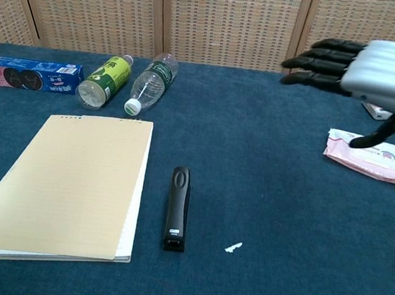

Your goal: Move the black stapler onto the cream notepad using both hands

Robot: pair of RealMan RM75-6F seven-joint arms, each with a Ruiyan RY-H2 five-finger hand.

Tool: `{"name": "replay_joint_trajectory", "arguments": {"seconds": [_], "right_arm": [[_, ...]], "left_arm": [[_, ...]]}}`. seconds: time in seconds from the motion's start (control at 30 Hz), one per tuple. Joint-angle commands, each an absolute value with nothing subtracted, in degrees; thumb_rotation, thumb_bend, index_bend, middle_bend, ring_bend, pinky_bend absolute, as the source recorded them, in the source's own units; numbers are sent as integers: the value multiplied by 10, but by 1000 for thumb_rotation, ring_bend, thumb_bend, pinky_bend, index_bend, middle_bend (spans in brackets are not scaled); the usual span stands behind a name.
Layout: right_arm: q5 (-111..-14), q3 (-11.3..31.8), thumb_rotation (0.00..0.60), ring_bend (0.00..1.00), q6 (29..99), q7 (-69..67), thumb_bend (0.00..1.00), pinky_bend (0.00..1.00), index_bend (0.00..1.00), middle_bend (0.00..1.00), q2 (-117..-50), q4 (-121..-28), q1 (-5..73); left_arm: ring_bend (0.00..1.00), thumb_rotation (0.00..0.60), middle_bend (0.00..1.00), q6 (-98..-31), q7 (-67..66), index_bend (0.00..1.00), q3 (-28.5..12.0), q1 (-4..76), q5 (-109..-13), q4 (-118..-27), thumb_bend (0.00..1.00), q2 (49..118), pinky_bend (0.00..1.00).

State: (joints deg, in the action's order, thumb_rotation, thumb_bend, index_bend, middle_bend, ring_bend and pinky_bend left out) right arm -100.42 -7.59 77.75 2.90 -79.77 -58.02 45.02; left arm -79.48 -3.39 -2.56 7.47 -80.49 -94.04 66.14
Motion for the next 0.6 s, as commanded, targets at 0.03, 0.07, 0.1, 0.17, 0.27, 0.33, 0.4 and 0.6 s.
{"name": "replay_joint_trajectory", "arguments": {"seconds": [0.03, 0.07, 0.1, 0.17, 0.27, 0.33, 0.4, 0.6], "right_arm": [[-901, -41, 600, 0, 837, -36, 0, 0, 0, 0, -787, -581, 349], [-877, -34, 600, 0, 849, -47, 0, 0, 0, 0, -790, -593, 323], [-864, -31, 600, 0, 854, -51, 0, 0, 0, 0, -789, -603, 308], [-840, -30, 600, 0, 859, -47, 0, 0, 0, 0, -781, -638, 279], [-823, -38, 600, 0, 865, -26, 0, 0, 0, 0, -756, -708, 245], [-817, -44, 600, 0, 870, -3, 0, 0, 0, 0, -736, -759, 227], [-809, -50, 600, 0, 874, 20, 0, 0, 0, 0, -718, -811, 210], [-803, -53, 600, 0, 885, 63, 0, 0, 0, 0, -684, -909, 179]], "left_arm": [[0, 600, 0, -807, -35, 0, -23, 74, -824, -938, 0, 669, 0], [0, 600, 0, -810, -36, 0, -23, 75, -831, -936, 0, 672, 0], [0, 600, 0, -810, -37, 0, -23, 77, -836, -935, 0, 675, 0], [0, 600, 0, -810, -45, 0, -23, 84, -850, -929, 0, 681, 0], [0, 600, 0, -810, -49, 0, -23, 102, -888, -918, 0, 691, 0], [0, 600, 0, -809, -47, 0, -19, 118, -927, -909, 0, 694, 0], [0, 600, 0, -806, -52, 0, -16, 137, -965, -895, 0, 697, 0], [0, 600, 0, -769, -61, 0, -3, 220, -1093, -839, 0, 721, 0]]}}
